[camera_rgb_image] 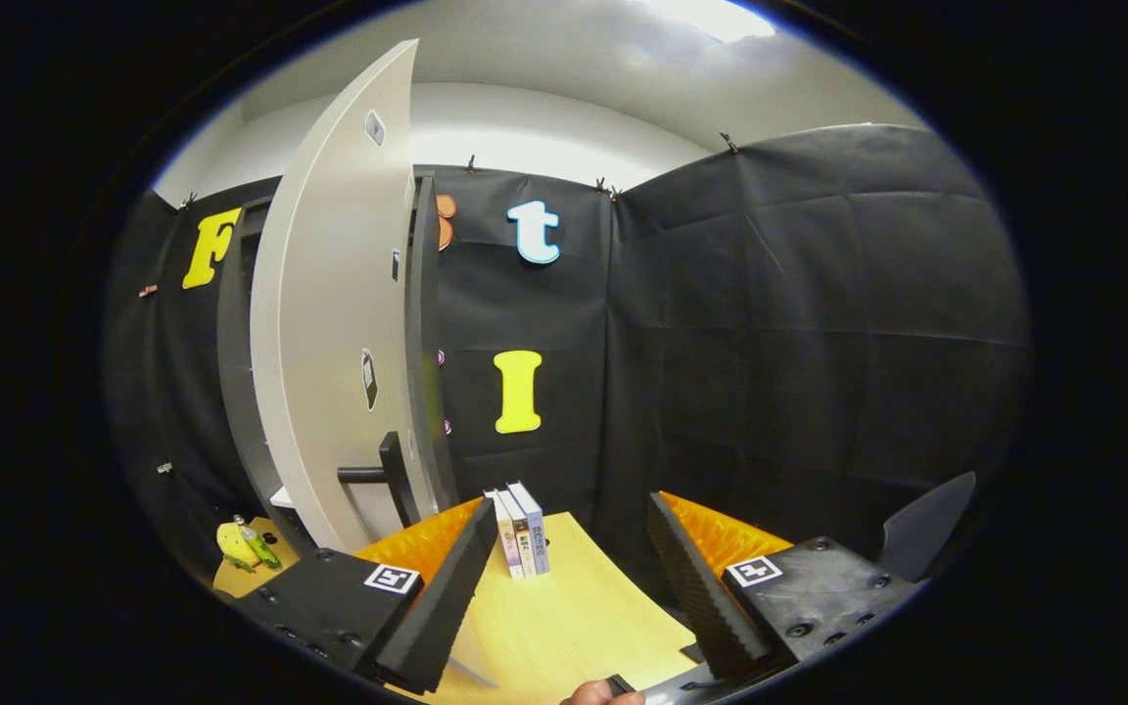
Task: Open the shoe cabinet door, grab the shoes and put them into the shoe cabinet, then close the shoe cabinet door.
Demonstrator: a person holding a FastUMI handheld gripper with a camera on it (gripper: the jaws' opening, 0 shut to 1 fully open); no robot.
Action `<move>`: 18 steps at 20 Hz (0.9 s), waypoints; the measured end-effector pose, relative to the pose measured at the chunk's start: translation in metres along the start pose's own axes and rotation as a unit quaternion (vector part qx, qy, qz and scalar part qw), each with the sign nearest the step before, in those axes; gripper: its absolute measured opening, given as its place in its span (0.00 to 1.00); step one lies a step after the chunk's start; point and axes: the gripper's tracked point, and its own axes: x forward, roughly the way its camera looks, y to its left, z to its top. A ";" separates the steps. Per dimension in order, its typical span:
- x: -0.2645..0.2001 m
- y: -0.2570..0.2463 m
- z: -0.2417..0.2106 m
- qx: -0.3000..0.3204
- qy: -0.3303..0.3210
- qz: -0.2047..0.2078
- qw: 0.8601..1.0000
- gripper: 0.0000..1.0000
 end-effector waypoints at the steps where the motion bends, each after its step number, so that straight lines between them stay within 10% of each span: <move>1: 0.001 0.009 -0.004 0.001 0.004 0.008 1.000 0.98; 18: -0.028 0.102 -0.021 0.022 0.038 0.080 0.996 0.97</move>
